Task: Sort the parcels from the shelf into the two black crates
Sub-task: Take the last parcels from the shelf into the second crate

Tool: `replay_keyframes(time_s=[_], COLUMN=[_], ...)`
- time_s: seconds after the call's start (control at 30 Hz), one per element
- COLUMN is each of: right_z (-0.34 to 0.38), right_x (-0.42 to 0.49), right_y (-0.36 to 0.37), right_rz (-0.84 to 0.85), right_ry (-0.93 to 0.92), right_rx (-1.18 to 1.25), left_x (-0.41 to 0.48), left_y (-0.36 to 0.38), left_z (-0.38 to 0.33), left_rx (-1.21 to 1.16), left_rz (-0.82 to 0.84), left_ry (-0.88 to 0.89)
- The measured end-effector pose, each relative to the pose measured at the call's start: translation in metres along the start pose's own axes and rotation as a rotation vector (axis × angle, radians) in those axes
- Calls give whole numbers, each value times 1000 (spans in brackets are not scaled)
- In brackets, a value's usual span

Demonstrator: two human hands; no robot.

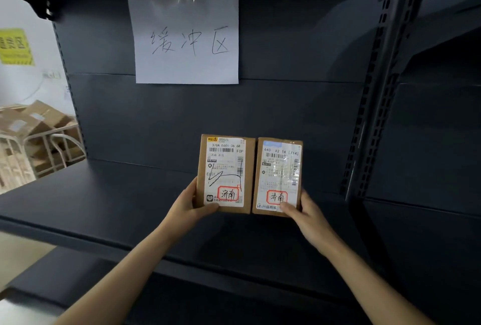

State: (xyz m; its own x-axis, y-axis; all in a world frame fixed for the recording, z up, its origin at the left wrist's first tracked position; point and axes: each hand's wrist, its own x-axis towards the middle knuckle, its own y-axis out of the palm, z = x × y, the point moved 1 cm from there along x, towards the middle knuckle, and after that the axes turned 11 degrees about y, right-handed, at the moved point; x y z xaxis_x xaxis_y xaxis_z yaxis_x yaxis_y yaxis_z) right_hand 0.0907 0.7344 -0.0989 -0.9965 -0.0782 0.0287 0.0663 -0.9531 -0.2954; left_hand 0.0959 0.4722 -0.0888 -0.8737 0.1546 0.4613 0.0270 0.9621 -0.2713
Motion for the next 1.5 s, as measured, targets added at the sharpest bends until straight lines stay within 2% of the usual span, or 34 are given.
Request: replay_keyframes(time_s=[0.33, 0.67, 1.07, 1.5], right_z=[8, 48, 115, 158], right_x=[-3, -13, -76, -152], right_y=[45, 137, 335, 546], right_rz=[162, 326, 552, 859], right_ry=[-25, -85, -178, -223], right_rx=[54, 71, 114, 133], left_x=[-43, -112, -257, -421], left_y=[-37, -119, -277, -416], left_z=[-11, -19, -51, -74], left_rx=[83, 61, 108, 304], left_rz=[-104, -276, -525, -766], left_ry=[-58, -86, -161, -264])
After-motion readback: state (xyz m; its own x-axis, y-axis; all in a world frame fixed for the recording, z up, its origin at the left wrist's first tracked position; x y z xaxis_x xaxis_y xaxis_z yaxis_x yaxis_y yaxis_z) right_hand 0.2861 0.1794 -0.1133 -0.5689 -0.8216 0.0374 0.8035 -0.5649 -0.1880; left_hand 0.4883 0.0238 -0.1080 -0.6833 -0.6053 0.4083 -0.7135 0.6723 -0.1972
